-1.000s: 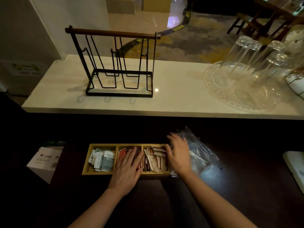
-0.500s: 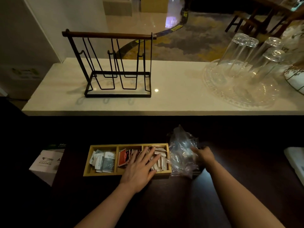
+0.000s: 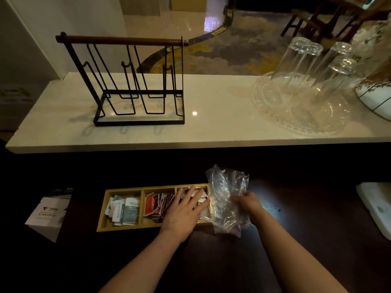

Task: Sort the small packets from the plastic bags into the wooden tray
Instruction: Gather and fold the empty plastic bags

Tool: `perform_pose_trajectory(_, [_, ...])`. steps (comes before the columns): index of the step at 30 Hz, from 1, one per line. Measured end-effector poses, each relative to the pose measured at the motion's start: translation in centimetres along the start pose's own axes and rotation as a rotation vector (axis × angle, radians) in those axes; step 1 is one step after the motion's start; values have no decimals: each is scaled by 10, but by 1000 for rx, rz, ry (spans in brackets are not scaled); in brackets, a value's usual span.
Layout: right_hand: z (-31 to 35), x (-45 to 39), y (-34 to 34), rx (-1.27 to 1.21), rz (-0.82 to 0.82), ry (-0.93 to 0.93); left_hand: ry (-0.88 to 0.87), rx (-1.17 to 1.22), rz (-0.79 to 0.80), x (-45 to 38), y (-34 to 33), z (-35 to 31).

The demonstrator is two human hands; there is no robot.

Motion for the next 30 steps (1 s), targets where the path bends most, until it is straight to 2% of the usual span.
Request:
perform_pose_trajectory(4, [7,13,15,-90,-5,67,-3,34,13,0,-2,0])
perform_pose_trajectory(8, [20,30,36,-185,-33,172,77,353,-78,5,19,7])
perform_pose_trajectory(10, [32,43,41,-219,-19,224,163,617,-109,10,33,12])
perform_pose_trajectory(14, [59,72,27,-216,60,325,361,1412,-128,20,53,15])
perform_pose_trajectory(17, [78,94,-2,-152,143,403,395,1724,-110,27,66,8])
perform_pose_trajectory(21, [91,115,-36,-96,207,446,513,1748,-280,45,75,27])
perform_pose_trajectory(26, [94,122,-57,-127,245,438,657,1644,-425,72,69,59])
perform_pose_trajectory(30, [95,123,-58,-89,138,430,734,1637,-571,90,66,73])
Point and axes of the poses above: each hand's wrist, its own x-axis away from the middle knuckle, its own y-axis out of the back of the hand, z = x × y, the point moved 8 cm from there along -x, towards the middle knuckle, and after that the axes turned 11 degrees about x, right-handed, at the moved point
